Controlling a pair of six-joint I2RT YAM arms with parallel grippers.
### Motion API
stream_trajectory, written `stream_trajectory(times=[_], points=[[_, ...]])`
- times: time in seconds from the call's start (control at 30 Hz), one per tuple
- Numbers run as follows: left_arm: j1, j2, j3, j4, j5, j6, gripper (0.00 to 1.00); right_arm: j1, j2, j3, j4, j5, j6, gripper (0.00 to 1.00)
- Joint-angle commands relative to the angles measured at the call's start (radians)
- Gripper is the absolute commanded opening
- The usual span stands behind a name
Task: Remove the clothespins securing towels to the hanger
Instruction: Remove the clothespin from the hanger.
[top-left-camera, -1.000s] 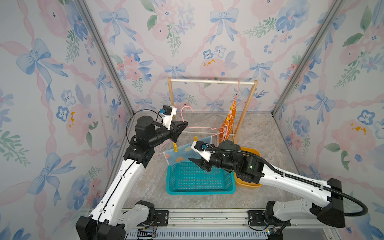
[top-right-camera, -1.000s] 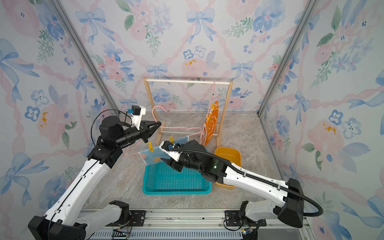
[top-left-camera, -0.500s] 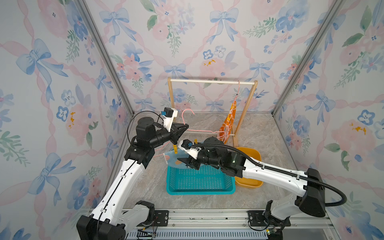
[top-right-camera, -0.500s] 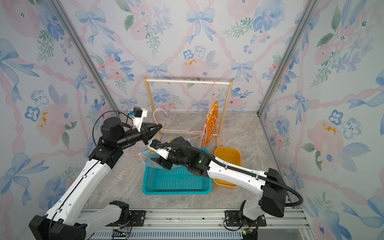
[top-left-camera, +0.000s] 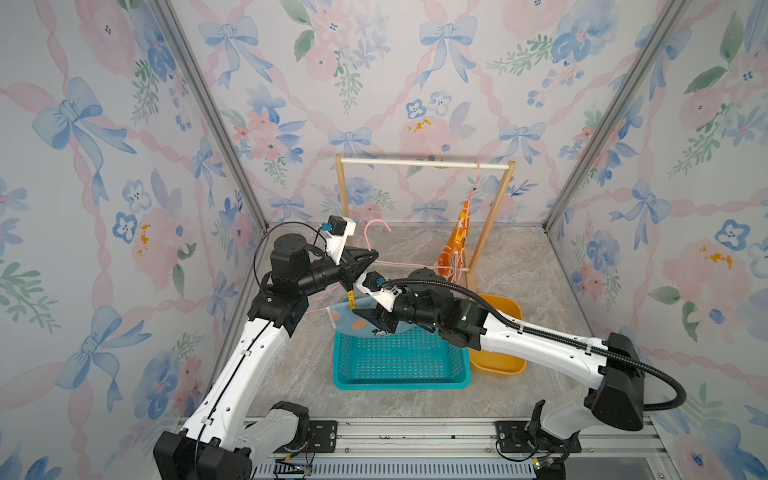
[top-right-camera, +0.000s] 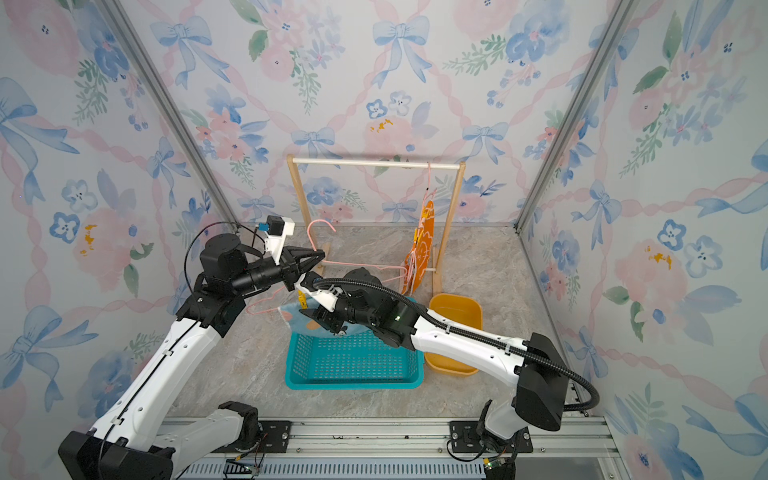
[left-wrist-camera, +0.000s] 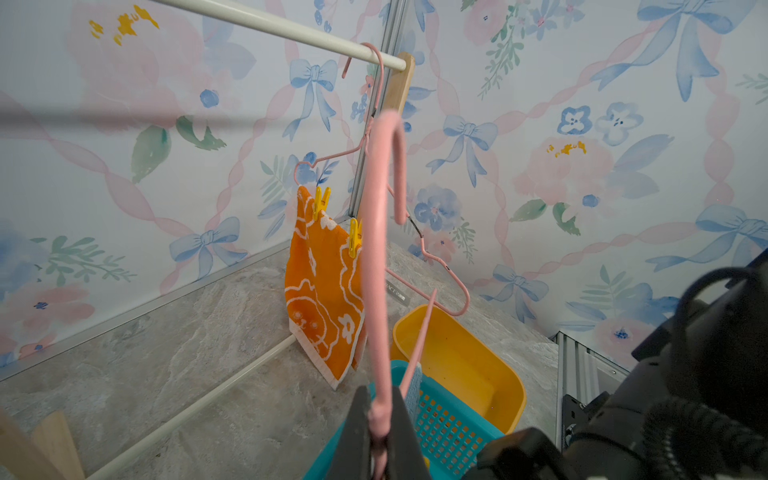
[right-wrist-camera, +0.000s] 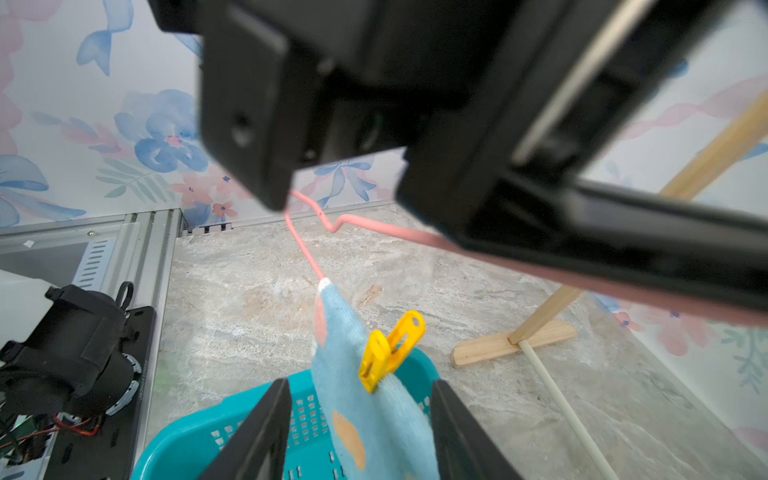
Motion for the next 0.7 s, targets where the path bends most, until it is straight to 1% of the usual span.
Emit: stream_trajectory(times=[0.0,0.13,0.33,0.5,0.67], points=[[0.018,0.01,0.006,0.012,0.029,-0.003,0.0,-0.033,-0.105,-0.034,-0.025,0.008,-0.001,0.55],[0.026,0.009,0.009,0.013,0.032,-0.004,0.0,-0.07,-0.185,-0.078,-0.082,0.007,-0.012,0.55],[0.027,0.009,0.01,0.013,0.041,-0.004,0.0,-0.136,-0.248,-0.123,-0.127,-0.016,-0.013,0.53],[0.027,0.011,0.011,0.013,0.063,-0.004,0.0,-0.146,-0.246,-0.108,-0.184,-0.027,-0.062,0.5],[0.027,0.009,0.008,0.013,0.088,-0.001,0.0,-0.178,-0.23,-0.104,-0.195,-0.07,-0.069,0.48]])
